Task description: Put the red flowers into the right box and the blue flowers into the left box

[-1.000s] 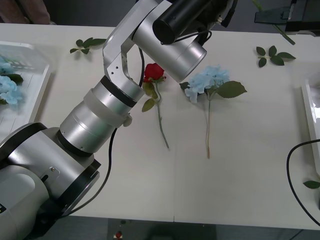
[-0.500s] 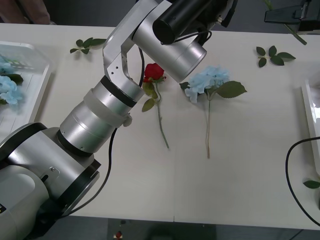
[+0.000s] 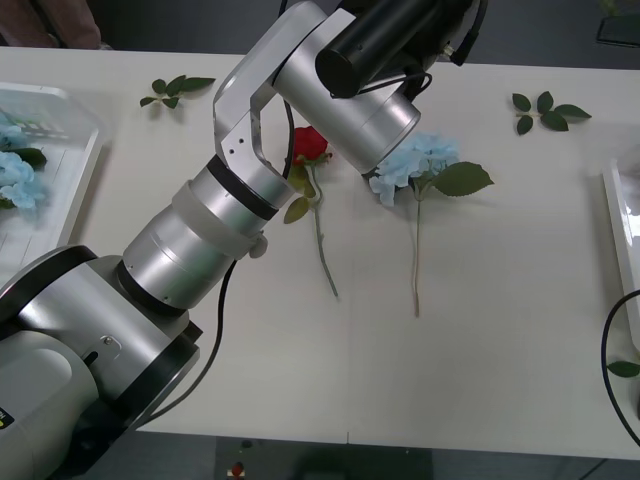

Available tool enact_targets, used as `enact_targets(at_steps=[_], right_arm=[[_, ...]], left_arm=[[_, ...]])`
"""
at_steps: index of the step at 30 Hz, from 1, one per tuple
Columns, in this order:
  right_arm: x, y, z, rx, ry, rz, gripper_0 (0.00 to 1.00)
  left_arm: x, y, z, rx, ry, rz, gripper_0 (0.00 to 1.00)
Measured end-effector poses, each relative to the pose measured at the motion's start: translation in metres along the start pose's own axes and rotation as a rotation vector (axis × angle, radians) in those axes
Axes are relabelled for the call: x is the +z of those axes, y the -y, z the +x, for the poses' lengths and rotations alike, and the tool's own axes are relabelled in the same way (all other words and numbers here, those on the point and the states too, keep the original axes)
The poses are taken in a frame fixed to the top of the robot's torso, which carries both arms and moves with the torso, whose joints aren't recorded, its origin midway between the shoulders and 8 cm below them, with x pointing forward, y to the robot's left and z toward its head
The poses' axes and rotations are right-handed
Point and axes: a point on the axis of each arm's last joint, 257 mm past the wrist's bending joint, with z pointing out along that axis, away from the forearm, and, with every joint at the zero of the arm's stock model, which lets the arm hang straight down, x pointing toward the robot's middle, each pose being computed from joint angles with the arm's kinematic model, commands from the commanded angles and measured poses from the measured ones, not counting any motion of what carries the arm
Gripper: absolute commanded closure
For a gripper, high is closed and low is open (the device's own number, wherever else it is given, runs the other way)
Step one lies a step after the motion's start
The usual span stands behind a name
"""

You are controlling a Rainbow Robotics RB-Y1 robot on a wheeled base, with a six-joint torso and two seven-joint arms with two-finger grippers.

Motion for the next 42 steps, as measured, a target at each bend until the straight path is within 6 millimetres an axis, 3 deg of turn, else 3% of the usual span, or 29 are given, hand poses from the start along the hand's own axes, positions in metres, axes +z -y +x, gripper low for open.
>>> enact_targets(at_steps=[4, 11, 12, 13, 19, 23, 25, 30, 35, 38, 42], right_arm=[[-0.035, 0.024, 0.013, 0.038, 0.014, 0.081, 1.00], [-0.114, 0.077, 0.043, 0.140, 0.098, 0.275, 1.00], [-0.122, 0.083, 0.048, 0.152, 0.109, 0.300, 1.00], [-0.129, 0.089, 0.052, 0.165, 0.118, 0.322, 1.00], [-0.172, 0.135, 0.097, 0.230, 0.081, 0.525, 1.00], [-0.209, 0.159, 0.126, 0.263, 0.037, 0.667, 1.00], [-0.227, 0.172, 0.134, 0.268, 0.029, 0.746, 1.00], [-0.257, 0.193, 0.158, 0.277, -0.018, 0.881, 1.00], [-0.290, 0.207, 0.185, 0.283, -0.103, 1.007, 1.00], [-0.307, 0.214, 0.198, 0.285, -0.133, 1.073, 1.00], [-0.317, 0.225, 0.212, 0.307, -0.129, 1.110, 1.00]], left_arm=[[-0.003, -0.009, -0.009, -0.020, 0.018, -0.012, 0.17], [-0.028, -0.019, -0.048, -0.106, 0.091, -0.102, 0.16], [-0.034, -0.016, -0.050, -0.107, 0.094, -0.121, 0.05], [-0.039, -0.014, -0.051, -0.101, 0.092, -0.138, 0.00], [-0.075, -0.013, -0.055, 0.107, 0.007, -0.209, 0.00], [-0.100, -0.045, -0.062, 0.145, -0.020, -0.288, 0.00], [-0.113, -0.070, -0.062, 0.185, -0.036, -0.348, 0.00], [-0.147, -0.142, -0.059, 0.528, -0.150, -0.500, 0.00], [-0.184, -0.203, -0.059, 0.604, -0.196, -0.685, 0.00], [-0.207, -0.230, -0.057, 0.695, -0.263, -0.796, 0.00], [-0.222, -0.243, -0.059, 0.812, -0.344, -0.862, 0.00]])
